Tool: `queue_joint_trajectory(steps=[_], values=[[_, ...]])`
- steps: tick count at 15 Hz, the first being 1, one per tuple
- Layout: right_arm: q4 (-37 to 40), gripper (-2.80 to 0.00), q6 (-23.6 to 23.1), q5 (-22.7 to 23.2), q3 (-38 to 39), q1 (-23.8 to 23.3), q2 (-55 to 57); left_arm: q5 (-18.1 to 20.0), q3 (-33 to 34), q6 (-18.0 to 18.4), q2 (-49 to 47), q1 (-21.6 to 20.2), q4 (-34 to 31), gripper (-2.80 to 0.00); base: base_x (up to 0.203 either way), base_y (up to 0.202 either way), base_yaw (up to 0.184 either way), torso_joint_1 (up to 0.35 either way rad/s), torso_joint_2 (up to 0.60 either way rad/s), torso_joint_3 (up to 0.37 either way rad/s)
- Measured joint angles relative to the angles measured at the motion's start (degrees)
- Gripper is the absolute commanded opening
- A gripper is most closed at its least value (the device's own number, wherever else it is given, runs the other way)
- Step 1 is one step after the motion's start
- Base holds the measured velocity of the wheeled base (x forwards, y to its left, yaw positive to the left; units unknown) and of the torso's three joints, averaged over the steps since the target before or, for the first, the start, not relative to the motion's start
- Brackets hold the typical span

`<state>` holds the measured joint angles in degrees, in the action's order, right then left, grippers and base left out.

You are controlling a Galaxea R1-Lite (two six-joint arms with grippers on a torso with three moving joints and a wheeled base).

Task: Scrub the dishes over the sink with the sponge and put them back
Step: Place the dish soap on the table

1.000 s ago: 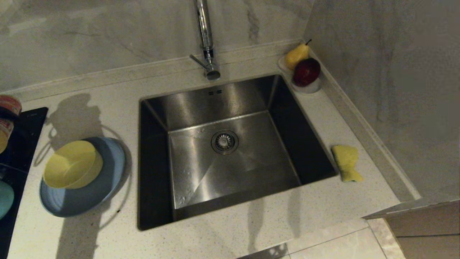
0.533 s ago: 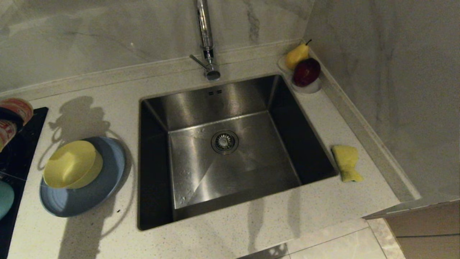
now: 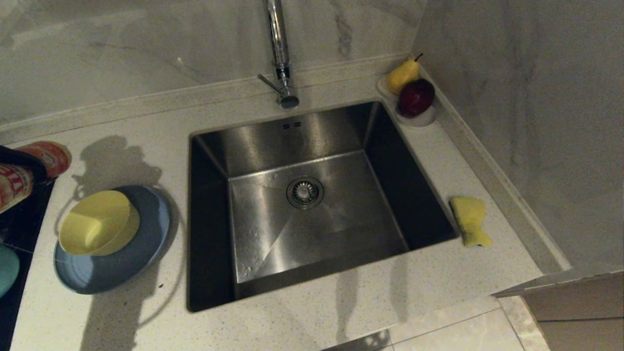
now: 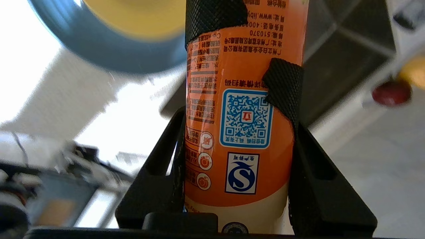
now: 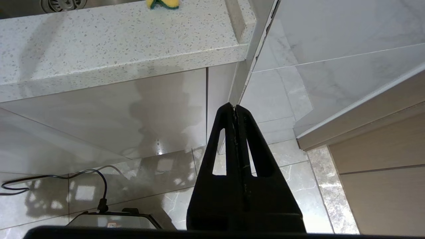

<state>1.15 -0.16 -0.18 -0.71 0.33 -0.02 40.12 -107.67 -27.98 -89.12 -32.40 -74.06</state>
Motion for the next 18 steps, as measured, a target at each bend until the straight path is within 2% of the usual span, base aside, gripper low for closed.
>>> queue_joint_trajectory(steps=[6,9,14,18], values=[[0.0,-2.8,0.02,0.0,0.0,-0.01,0.0,4.24,0.0,0.22,-2.57,1.25,-7.02,-2.8,0.0,0.0,0.0,0.0,0.0,0.0],[-0.02,-2.8,0.0,0.02,0.02,-0.02,0.0,9.96,0.0,0.2,-2.78,2.64,-10.22,-2.8,0.0,0.0,0.0,0.0,0.0,0.0],[-0.02,-2.8,0.0,0.0,0.0,0.0,0.0,11.12,1.45,0.3,-3.41,5.91,-12.35,-2.8,0.0,0.0,0.0,0.0,0.0,0.0],[0.0,-2.8,-0.02,0.0,0.0,0.0,0.0,11.17,6.63,0.59,-3.5,10.23,-12.93,-2.8,0.0,0.0,0.0,0.0,0.0,0.0]])
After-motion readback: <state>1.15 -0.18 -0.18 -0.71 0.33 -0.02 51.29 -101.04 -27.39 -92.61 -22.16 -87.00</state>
